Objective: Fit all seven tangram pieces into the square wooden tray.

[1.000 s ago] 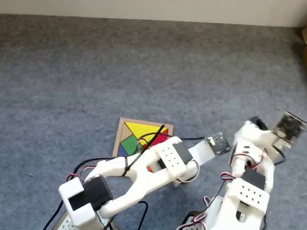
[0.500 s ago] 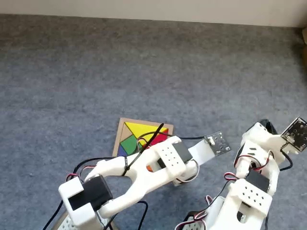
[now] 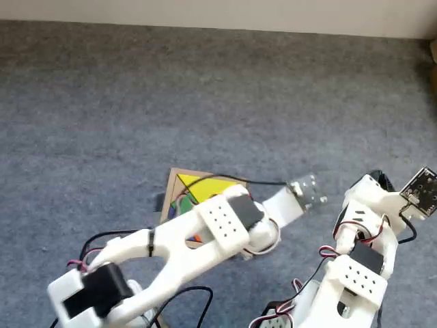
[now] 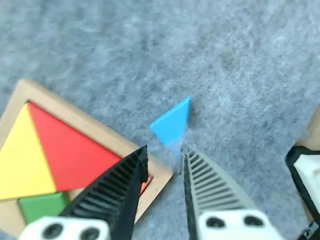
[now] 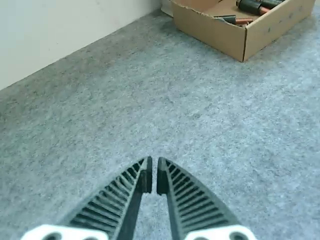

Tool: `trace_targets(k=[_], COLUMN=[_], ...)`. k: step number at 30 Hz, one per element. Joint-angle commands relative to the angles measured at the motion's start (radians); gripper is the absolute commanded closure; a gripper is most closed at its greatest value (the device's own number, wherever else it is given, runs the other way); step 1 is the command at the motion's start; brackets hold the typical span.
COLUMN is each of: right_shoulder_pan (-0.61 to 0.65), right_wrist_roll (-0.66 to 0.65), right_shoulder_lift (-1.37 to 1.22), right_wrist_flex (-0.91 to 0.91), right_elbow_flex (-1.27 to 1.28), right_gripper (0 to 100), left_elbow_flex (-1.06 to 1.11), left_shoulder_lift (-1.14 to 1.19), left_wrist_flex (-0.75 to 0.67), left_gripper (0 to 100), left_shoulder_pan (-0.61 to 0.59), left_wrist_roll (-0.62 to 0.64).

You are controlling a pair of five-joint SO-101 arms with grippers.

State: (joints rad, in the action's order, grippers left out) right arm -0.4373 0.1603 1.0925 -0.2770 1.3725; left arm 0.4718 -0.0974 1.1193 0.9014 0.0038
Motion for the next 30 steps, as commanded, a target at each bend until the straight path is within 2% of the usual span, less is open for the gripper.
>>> trace_targets(k=[1,4,8,12,15,22,28,30], right_shoulder_pan=[-0.013,-0.013,-0.013,-0.015,-0.015,-0.015,-0.015,-0.015], right_wrist_roll=[0.008,0.008,0.008,0.008,0.008,0.008,0.008,0.008], right_shoulder_lift=[0.027,0.027,0.027,0.027,0.027,0.027,0.027,0.027], right_wrist_flex=[0.024,0.024,0.024,0.024,0.024,0.024,0.024,0.024], right_elbow_flex=[-0.01,-0.01,-0.012,-0.013,-0.013,-0.013,-0.013,-0.013], right_gripper=[96.4,96.4,96.4,96.4,96.4,96.4,96.4,96.4], left_elbow_flex=[-0.019,0.042,0.108,0.081,-0.013,-0.251,-0.351,-0.346], left_shoulder_lift=[-0.113,-0.096,-0.005,0.122,0.203,0.401,0.481,0.481], left_wrist_flex=[0.037,-0.025,-0.169,-0.238,-0.196,0.009,0.064,0.06], left_gripper=[88,86,73,74,75,75,90,91], left_shoulder_pan=[-0.044,-0.035,-0.028,-0.025,-0.027,-0.03,-0.024,-0.024], left_wrist_roll=[-0.011,-0.011,-0.005,-0.003,-0.003,-0.003,-0.008,-0.006])
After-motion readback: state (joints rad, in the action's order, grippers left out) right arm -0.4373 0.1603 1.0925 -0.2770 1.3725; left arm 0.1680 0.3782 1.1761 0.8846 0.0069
